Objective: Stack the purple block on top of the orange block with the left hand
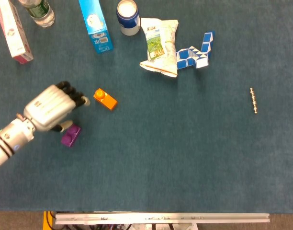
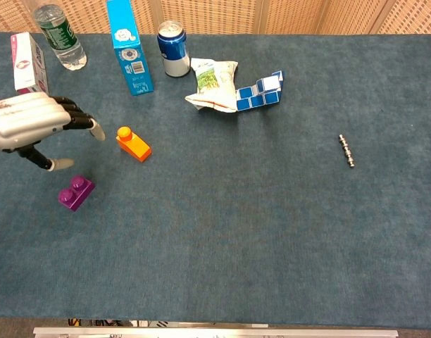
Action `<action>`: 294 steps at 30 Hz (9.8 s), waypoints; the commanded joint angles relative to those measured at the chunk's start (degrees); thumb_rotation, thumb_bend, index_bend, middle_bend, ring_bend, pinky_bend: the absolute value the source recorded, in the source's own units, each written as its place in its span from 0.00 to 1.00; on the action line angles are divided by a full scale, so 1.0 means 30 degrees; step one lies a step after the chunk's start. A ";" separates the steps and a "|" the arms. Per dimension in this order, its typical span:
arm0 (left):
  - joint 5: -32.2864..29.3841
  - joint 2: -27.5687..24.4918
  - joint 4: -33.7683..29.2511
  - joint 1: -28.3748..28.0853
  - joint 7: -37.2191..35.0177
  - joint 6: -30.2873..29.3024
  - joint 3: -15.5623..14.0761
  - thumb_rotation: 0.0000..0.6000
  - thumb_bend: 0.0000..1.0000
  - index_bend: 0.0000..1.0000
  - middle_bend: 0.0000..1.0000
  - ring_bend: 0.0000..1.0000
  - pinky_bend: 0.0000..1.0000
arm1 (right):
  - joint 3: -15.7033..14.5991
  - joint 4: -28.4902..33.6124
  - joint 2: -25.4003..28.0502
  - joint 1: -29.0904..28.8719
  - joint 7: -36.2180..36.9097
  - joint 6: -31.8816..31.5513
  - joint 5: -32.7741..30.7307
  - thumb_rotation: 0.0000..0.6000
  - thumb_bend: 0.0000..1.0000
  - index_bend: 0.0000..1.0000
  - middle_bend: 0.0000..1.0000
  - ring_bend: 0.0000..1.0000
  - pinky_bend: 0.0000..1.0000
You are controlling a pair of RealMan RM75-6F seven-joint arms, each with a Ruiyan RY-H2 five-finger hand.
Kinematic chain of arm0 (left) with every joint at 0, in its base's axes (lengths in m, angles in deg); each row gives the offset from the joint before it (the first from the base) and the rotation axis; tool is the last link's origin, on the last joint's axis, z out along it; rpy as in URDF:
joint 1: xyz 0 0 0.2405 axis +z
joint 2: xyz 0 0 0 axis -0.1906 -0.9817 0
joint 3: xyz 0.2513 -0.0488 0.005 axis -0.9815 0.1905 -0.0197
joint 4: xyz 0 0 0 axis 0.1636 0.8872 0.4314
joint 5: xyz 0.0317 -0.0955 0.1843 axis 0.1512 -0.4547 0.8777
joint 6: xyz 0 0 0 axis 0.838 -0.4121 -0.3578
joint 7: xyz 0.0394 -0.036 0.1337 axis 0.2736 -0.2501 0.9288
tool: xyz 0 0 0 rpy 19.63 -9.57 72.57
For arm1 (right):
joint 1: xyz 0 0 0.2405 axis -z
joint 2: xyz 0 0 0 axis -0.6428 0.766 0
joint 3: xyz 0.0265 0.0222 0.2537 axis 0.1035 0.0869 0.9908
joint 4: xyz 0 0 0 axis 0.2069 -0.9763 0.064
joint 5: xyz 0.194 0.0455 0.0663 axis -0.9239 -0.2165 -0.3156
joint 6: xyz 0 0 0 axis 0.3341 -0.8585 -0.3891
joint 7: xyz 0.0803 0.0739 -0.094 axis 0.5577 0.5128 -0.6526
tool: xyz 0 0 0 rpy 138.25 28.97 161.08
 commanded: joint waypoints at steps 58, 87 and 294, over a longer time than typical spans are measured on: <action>-0.0811 -0.2335 -0.4311 0.0889 0.3594 0.3321 -0.0807 1.00 0.52 0.25 0.09 0.02 0.12 | -0.0080 0.0316 0.0043 0.0060 -0.0281 -0.0230 0.0206 1.00 0.26 0.49 0.55 0.47 0.50; -0.2944 -0.2225 -0.2570 0.1314 0.5265 0.4721 -0.0502 1.00 0.51 0.25 0.03 0.00 0.08 | -0.0069 0.0152 0.0041 0.0232 -0.0090 -0.0415 0.0129 1.00 0.26 0.49 0.55 0.47 0.51; -1.2973 0.2401 -0.2330 -0.4895 0.5635 0.7394 0.3598 1.00 0.29 0.25 0.28 0.12 0.09 | 0.0008 -0.1669 -0.0353 0.1019 0.1628 -0.0986 -0.0150 1.00 0.26 0.49 0.55 0.47 0.51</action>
